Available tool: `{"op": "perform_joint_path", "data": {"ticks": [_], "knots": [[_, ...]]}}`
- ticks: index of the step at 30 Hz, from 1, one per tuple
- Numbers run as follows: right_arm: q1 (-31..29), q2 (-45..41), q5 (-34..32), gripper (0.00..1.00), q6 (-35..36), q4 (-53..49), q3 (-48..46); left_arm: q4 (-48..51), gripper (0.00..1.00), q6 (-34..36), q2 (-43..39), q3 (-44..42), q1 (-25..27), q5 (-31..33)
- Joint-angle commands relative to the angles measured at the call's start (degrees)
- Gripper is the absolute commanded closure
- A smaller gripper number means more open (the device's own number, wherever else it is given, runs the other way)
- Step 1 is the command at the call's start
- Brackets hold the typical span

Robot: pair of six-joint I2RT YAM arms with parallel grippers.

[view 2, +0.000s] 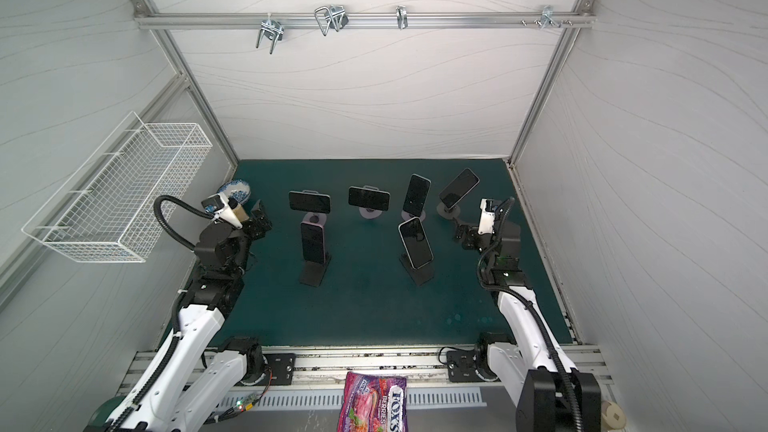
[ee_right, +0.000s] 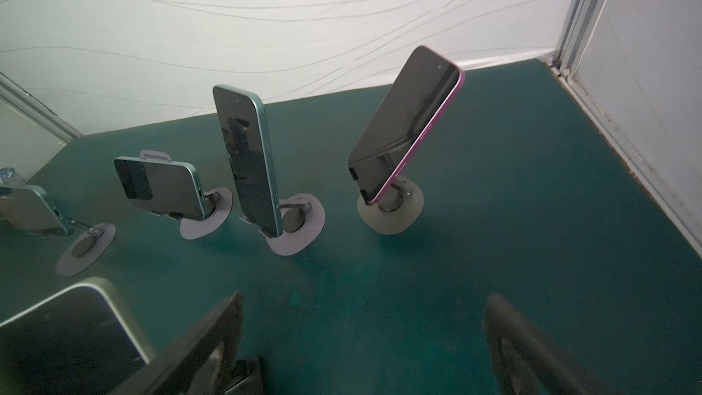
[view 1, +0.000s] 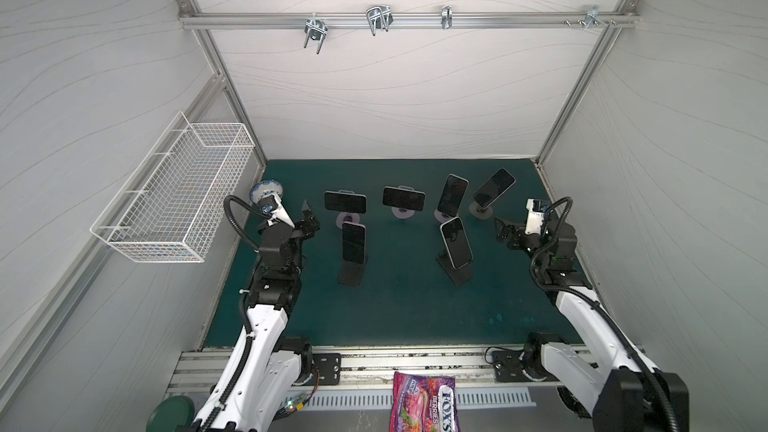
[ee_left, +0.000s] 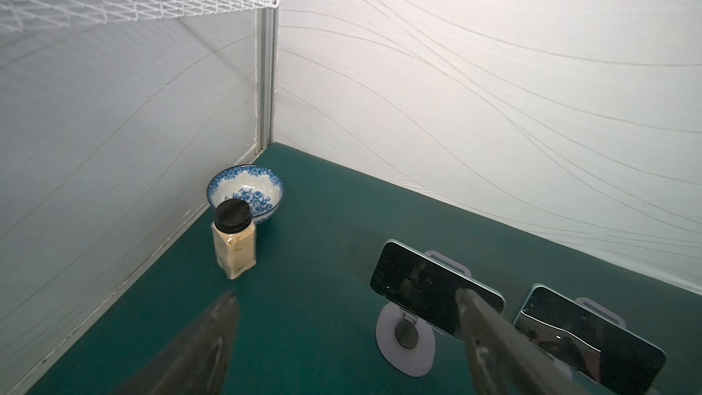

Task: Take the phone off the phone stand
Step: 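Raise both arms and reach forward toward the phones on black stands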

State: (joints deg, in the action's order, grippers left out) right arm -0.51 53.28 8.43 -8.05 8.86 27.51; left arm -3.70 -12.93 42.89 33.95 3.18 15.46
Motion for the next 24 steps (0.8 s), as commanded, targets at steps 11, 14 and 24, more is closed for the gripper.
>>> {"op": "perform_joint_path", "data": {"ticks": [11,14,24], "knots": [[-0.37,2.06,9.97,0.01,-0.22,-16.88,10.09,22.07,0.09,0.12,-3.77,9.14,2.97,-16.09],[-0.35,0.52,11.42,0.01,-1.62,-19.67,11.52,24.59,0.09,0.97,-4.29,10.68,2.9,-21.95],[-2.46,-4.13,18.03,0.01,-8.58,-30.95,18.21,26.44,0.11,5.21,-4.31,13.41,4.19,-36.46]]}}
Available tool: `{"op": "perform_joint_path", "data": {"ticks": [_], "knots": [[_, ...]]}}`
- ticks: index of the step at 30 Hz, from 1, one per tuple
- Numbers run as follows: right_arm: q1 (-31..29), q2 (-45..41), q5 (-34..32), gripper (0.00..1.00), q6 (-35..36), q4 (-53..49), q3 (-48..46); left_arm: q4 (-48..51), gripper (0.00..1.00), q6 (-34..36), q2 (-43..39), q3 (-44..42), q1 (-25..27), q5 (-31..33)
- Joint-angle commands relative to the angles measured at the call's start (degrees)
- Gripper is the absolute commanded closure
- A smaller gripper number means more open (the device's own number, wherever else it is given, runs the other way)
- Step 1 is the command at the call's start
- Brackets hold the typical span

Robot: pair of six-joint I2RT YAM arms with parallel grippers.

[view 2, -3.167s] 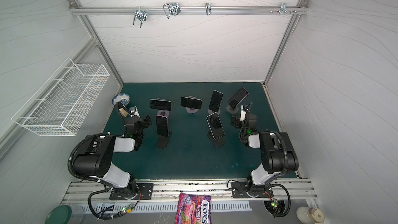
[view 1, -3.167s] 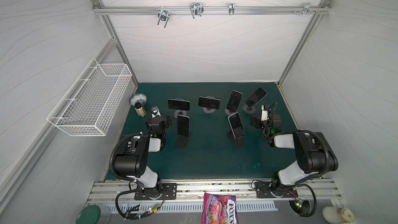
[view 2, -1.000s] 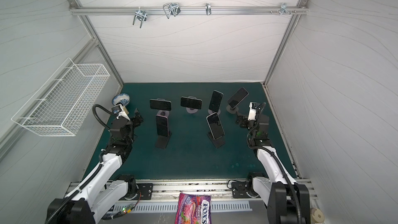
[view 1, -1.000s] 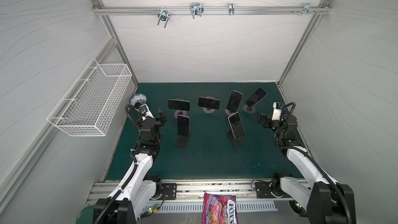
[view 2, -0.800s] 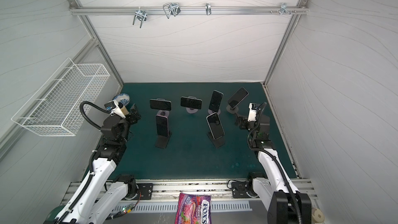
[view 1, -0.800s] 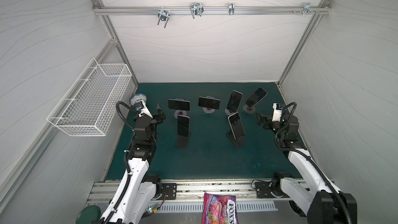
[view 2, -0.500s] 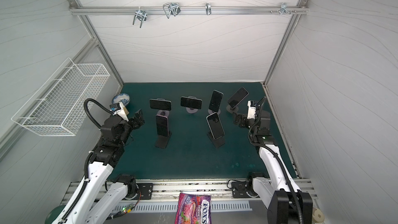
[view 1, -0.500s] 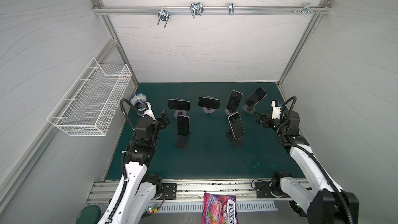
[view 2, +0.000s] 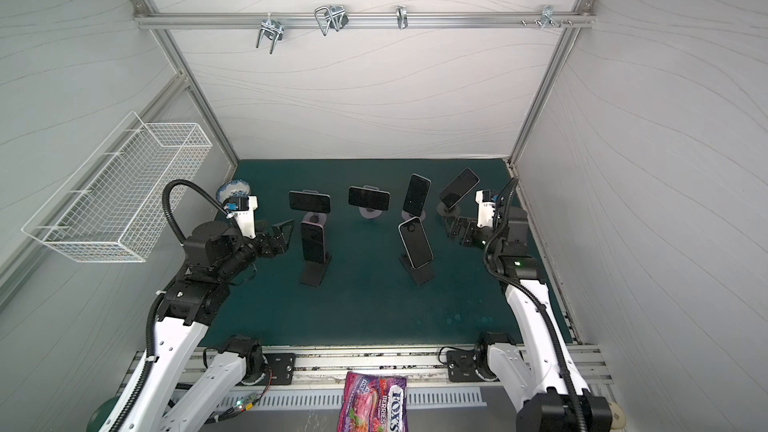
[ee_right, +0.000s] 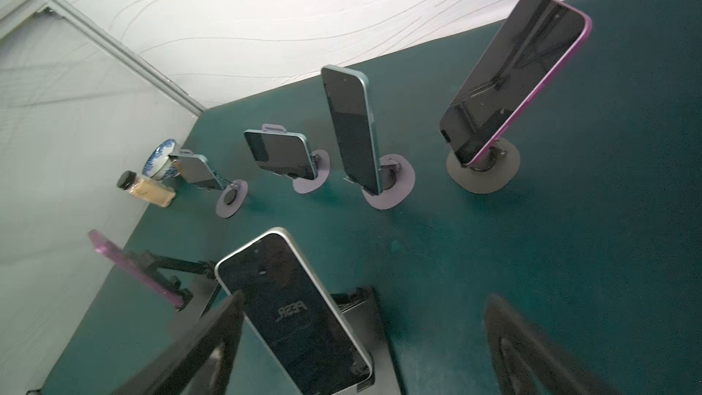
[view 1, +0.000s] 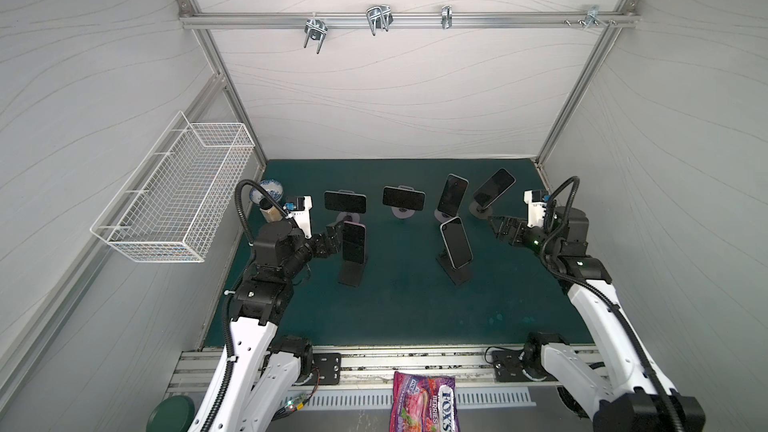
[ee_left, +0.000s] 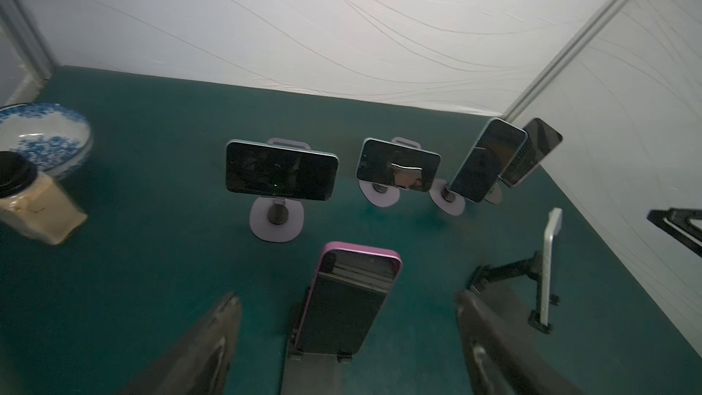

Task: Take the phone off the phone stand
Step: 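Raise both arms and reach forward toward the phones on black stands, then lower the right gripper over the white-framed phone while the left gripper hovers nearby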

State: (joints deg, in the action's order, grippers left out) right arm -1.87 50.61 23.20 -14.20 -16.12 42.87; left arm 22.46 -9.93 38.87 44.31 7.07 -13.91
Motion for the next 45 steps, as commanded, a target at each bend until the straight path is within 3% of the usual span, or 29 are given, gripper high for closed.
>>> {"op": "perform_joint_path", "data": {"ticks": [1,8,11,15,20,28,38,45], "knots": [[-1.77,-1.64,3.42,0.01,-2.55,-7.72,4.08,0.14,0.11,2.62,-0.21,3.34,0.31,-9.1],[-9.64,-1.52,3.37,0.04,-1.32,-17.17,10.58,-1.72,0.11,3.64,-0.32,4.64,1.74,-17.88],[-13.66,-1.16,2.73,0.07,-0.12,-20.74,13.08,-2.84,0.1,5.88,-0.11,4.63,2.77,-26.59],[-19.21,0.38,1.18,0.09,2.78,-26.95,17.55,-2.55,0.1,7.57,0.98,5.24,5.71,-31.25],[-24.27,1.77,-3.05,0.09,6.53,-35.1,22.88,-2.67,0.1,9.98,3.55,6.06,12.55,-30.1],[-24.94,1.42,-5.05,0.11,9.53,-43.66,27.17,0.56,0.11,17.64,11.35,11.23,23.27,-25.82],[-24.94,2.47,-8.01,0.15,13.18,-46.2,27.78,-8.18,0.12,21.48,22.93,15.89,24.92,-32.59],[-24.95,0.73,-8.65,0.15,13.2,-44.07,24.99,-5.49,0.12,29.77,28.37,18.5,26.85,-30.31]]}}
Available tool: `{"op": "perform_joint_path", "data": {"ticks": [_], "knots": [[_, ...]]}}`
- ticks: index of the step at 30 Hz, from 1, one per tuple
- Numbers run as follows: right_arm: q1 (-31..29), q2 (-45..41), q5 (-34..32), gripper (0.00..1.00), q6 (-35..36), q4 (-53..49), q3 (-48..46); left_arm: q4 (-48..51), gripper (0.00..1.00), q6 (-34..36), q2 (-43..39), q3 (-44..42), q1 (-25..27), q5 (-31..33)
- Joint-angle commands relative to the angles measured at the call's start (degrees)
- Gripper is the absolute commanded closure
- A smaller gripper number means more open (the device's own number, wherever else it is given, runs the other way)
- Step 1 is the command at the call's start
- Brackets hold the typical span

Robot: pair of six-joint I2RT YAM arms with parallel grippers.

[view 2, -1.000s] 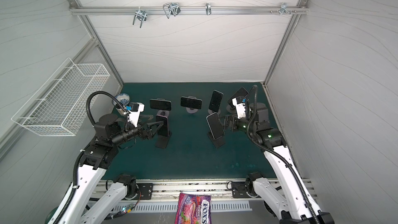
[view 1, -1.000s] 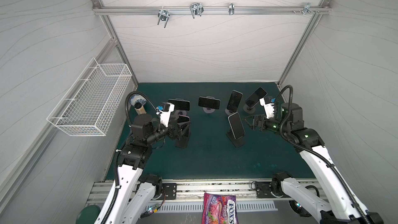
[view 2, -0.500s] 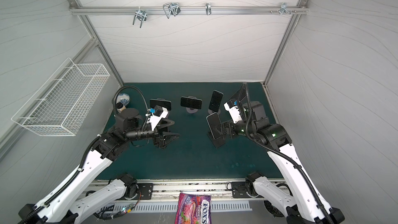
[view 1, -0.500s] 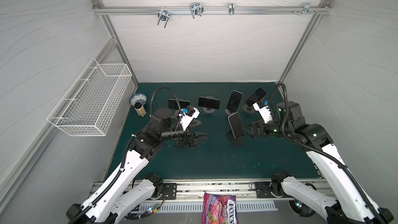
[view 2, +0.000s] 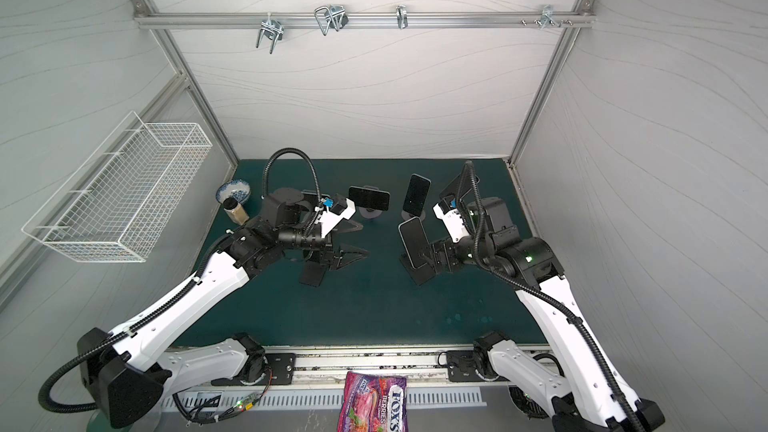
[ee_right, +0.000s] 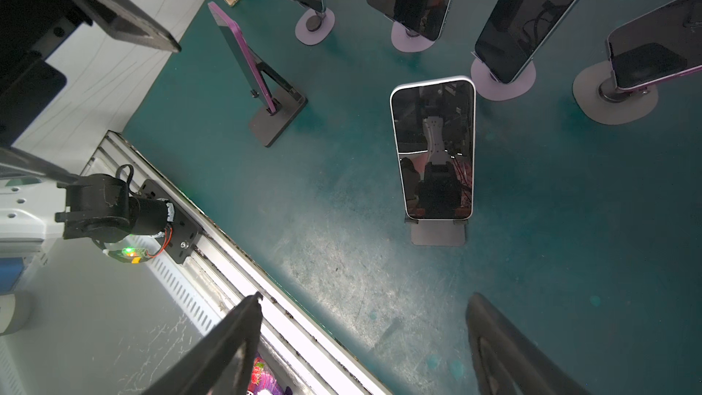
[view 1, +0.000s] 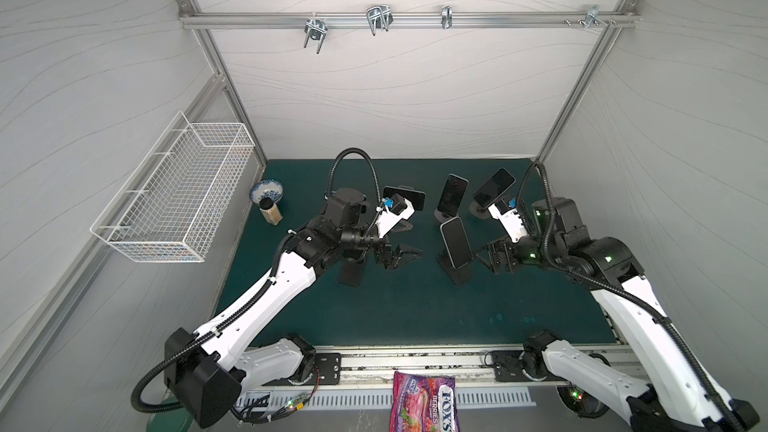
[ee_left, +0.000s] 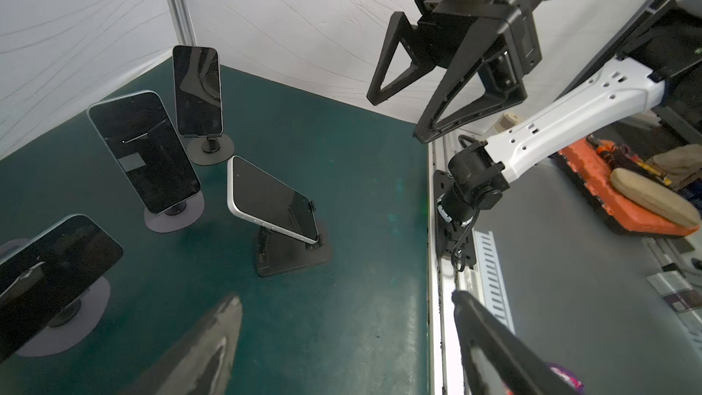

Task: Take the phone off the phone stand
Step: 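Lower the right gripper over the white-framed phone while the left gripper hovers nearby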

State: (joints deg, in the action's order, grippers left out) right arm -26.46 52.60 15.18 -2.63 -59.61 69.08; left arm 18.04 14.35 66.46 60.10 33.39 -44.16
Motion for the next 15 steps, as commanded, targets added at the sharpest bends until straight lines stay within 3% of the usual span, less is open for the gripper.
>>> {"op": "perform_joint_path", "data": {"ticks": [1,15], "knots": [[-0.35,-1.39,-0.59,0.15,1.67,-0.13,-1.87,-1.38,0.12,5.83,1.22,2.46,0.54,0.19],[-0.7,-1.73,-0.82,0.15,0.98,3.67,-7.19,-11.39,0.12,4.99,1.4,-5.37,1.99,3.91]]}}
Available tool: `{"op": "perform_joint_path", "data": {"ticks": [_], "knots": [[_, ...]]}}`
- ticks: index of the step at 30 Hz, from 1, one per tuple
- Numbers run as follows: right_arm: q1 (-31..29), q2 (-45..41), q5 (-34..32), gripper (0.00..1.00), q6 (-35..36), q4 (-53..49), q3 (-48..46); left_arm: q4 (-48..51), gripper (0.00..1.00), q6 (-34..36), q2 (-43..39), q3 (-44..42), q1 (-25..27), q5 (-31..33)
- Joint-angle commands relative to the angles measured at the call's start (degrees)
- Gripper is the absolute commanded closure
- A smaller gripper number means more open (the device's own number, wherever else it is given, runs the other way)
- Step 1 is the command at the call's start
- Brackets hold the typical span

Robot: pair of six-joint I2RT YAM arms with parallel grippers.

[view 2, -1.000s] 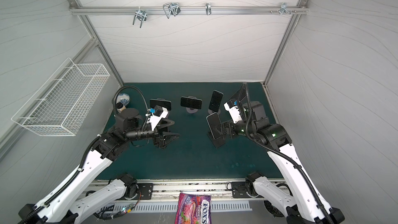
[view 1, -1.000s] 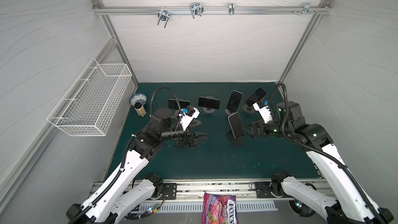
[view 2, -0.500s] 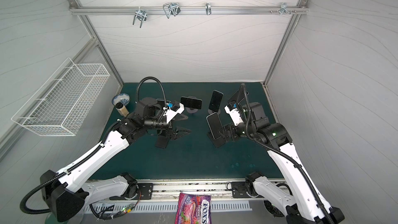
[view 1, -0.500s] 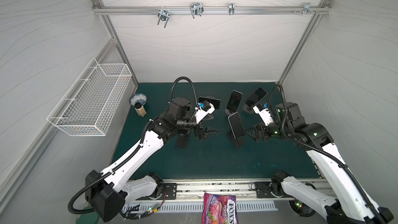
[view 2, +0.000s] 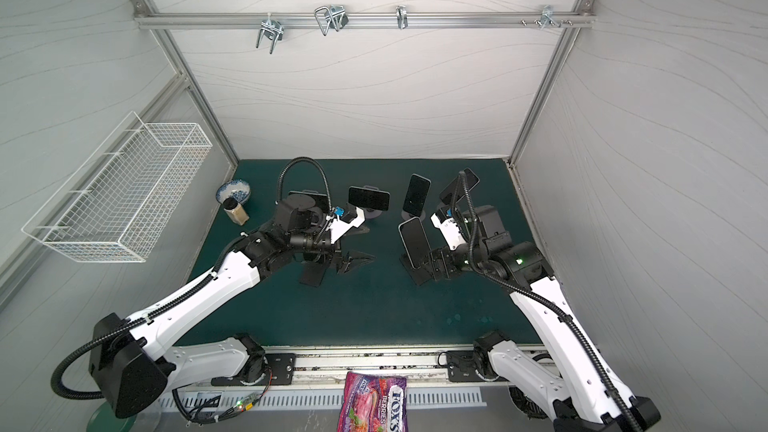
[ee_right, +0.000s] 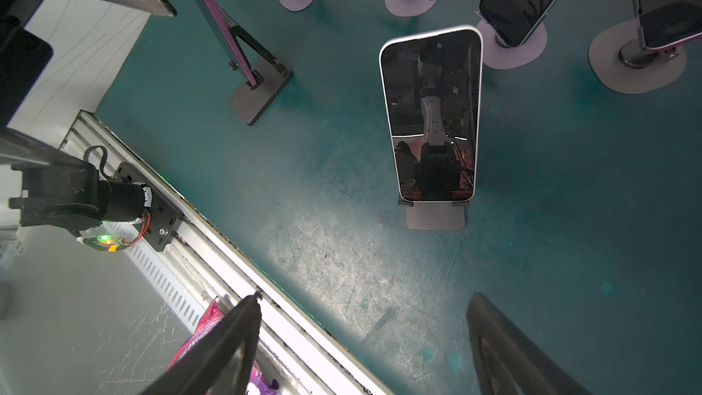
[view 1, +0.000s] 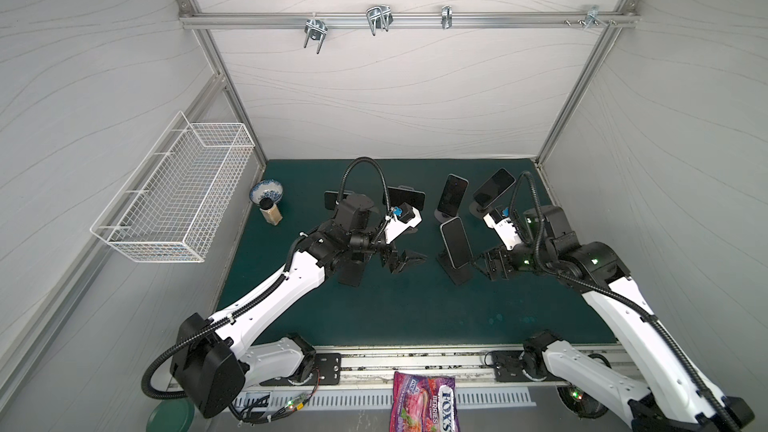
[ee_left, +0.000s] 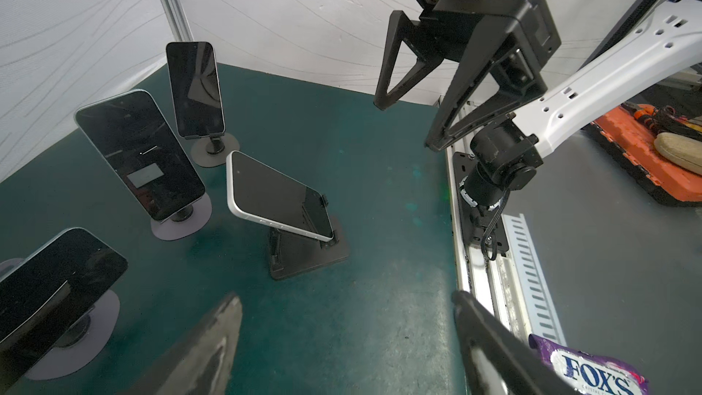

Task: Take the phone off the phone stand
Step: 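Lower the right gripper over the white-framed phone while the left gripper hovers nearby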

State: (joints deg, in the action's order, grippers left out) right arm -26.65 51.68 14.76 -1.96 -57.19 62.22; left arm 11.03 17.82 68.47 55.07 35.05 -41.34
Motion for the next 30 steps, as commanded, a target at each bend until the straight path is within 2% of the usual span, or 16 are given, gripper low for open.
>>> {"op": "perform_joint_path", "data": {"ticks": [1,15,30], "knots": [[-0.5,-0.77,-0.49,0.15,0.16,1.49,-0.43,-4.69,0.12,1.43,-0.86,-0.64,0.45,1.26],[-0.59,0.94,0.82,0.16,-4.92,7.08,-3.58,-7.65,0.13,-2.31,-1.13,-1.31,1.58,5.22],[-0.86,4.01,-1.33,0.17,-4.72,14.05,-7.24,-7.4,0.09,-3.84,-1.65,-1.96,2.04,13.34]]}}
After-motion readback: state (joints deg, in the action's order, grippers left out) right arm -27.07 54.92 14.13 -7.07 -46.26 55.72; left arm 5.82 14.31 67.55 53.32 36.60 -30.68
